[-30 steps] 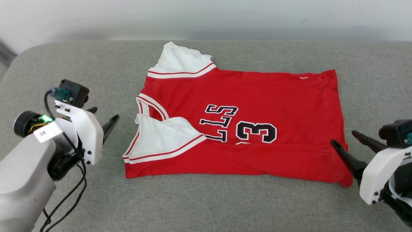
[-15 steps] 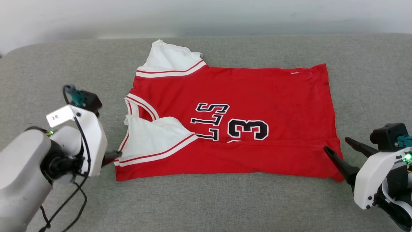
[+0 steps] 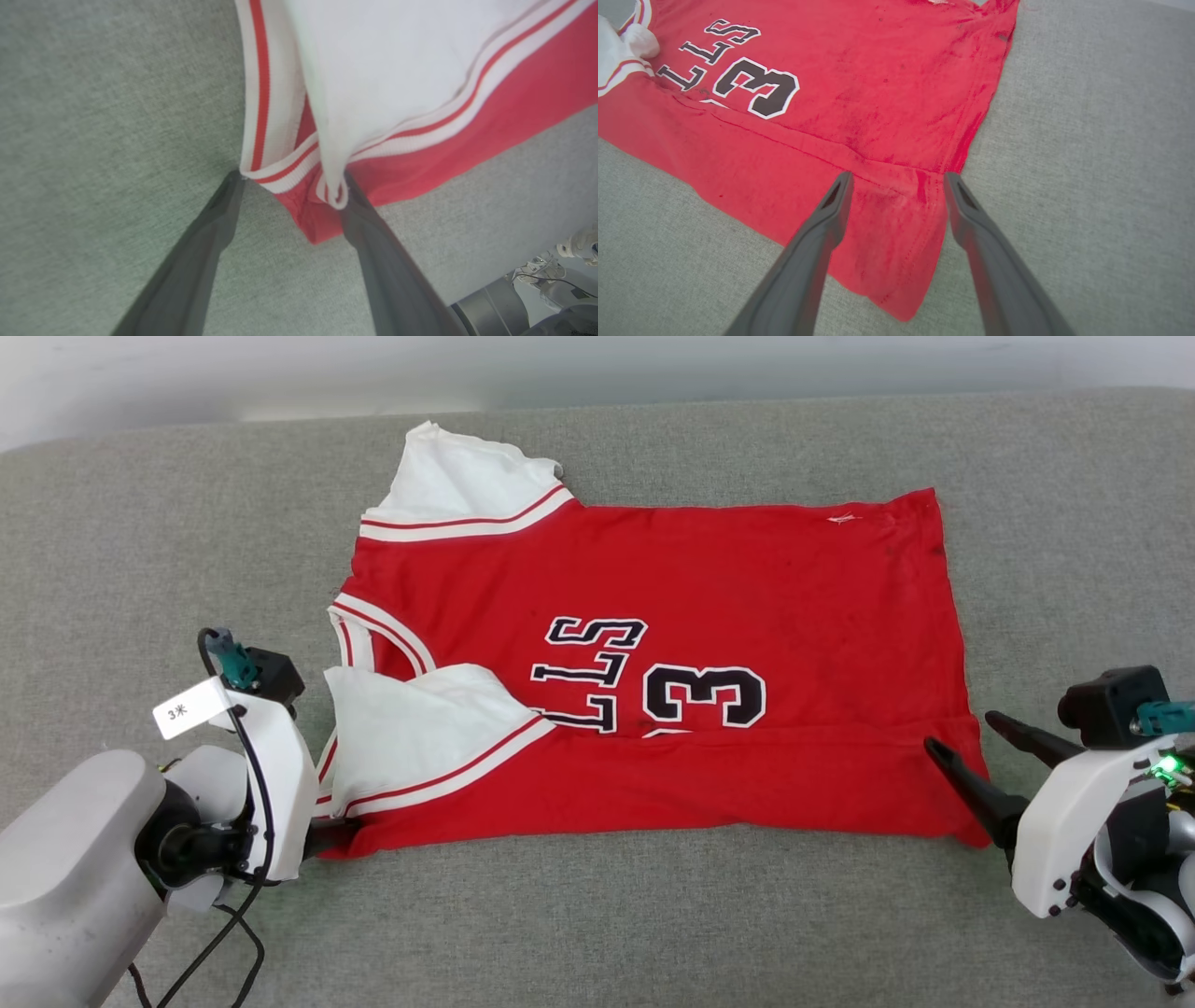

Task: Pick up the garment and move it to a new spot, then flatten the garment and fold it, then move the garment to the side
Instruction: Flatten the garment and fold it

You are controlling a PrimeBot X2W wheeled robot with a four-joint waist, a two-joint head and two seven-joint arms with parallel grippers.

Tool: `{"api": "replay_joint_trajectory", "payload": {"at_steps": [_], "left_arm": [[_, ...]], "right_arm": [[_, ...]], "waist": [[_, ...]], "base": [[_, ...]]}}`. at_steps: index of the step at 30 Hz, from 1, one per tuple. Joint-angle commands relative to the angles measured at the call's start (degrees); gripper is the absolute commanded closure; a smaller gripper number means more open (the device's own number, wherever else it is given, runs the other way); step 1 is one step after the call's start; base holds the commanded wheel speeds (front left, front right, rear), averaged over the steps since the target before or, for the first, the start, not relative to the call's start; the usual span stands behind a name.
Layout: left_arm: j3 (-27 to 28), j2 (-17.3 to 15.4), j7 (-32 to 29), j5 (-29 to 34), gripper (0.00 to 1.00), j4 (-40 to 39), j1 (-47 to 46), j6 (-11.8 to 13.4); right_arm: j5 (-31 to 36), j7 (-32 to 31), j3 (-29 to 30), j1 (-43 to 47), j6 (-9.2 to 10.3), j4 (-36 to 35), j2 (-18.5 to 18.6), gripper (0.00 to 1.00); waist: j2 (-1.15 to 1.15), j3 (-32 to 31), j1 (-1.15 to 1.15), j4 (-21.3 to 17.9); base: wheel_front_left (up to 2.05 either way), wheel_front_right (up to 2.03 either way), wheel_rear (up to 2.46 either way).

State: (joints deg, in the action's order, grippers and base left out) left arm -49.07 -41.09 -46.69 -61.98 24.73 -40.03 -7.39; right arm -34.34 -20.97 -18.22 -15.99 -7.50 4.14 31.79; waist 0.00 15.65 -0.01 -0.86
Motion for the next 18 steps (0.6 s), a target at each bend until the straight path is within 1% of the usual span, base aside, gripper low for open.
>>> {"api": "replay_joint_trajectory", "payload": {"at_steps": [1,2,6,10,12,15,18], "left_arm": [[-2.1,2.1,-0.3,-1.0,0.33,0.8,2.8,0.0],[-2.5,2.1,-0.1,-1.2,1.00,0.6,2.6,0.0],[-3.1,0.8,1.2,-1.7,1.00,-0.4,1.6,-0.1],[-3.6,-1.1,3.0,-1.9,1.00,-2.3,0.3,-0.1],[-3.7,-2.0,4.0,-2.2,1.00,-3.5,-0.3,-0.1],[-4.1,-3.2,5.0,-2.4,1.00,-5.4,-1.1,0.0],[-4.5,-3.9,6.0,-2.7,1.00,-6.9,-1.6,0.0]], "right_arm": [[-0.5,-0.2,-0.4,-1.4,0.02,0.2,0.2,0.00],[-0.5,-0.5,-0.7,-1.8,0.02,0.2,0.7,0.00],[-0.9,-2.2,-2.3,-4.2,0.02,-0.3,3.3,0.00],[-2.2,-7.7,-4.8,-7.4,0.03,-1.6,7.8,0.00],[-3.9,-12.8,-6.6,-8.9,0.02,-2.1,9.9,0.00],[-7.7,-22.5,-8.9,-11.3,0.02,-2.8,12.7,0.00],[-9.3,-29.8,-11.3,-12.9,0.02,-2.6,14.3,0.00]], "waist": [[0.00,0.0,0.01,0.0],[0.00,-0.2,0.01,0.1],[0.00,-1.5,0.01,0.5],[0.00,-3.2,0.01,1.0],[0.00,-3.8,0.01,1.3],[0.00,-4.3,0.01,1.6],[0.00,-4.2,0.01,1.9]], "base": [[0.00,0.00,0.00],[0.00,0.00,0.00],[0.00,0.00,0.00],[0.00,0.00,0.00],[0.00,0.00,0.00],[0.00,0.00,0.00],[0.00,0.00,0.00]]}}
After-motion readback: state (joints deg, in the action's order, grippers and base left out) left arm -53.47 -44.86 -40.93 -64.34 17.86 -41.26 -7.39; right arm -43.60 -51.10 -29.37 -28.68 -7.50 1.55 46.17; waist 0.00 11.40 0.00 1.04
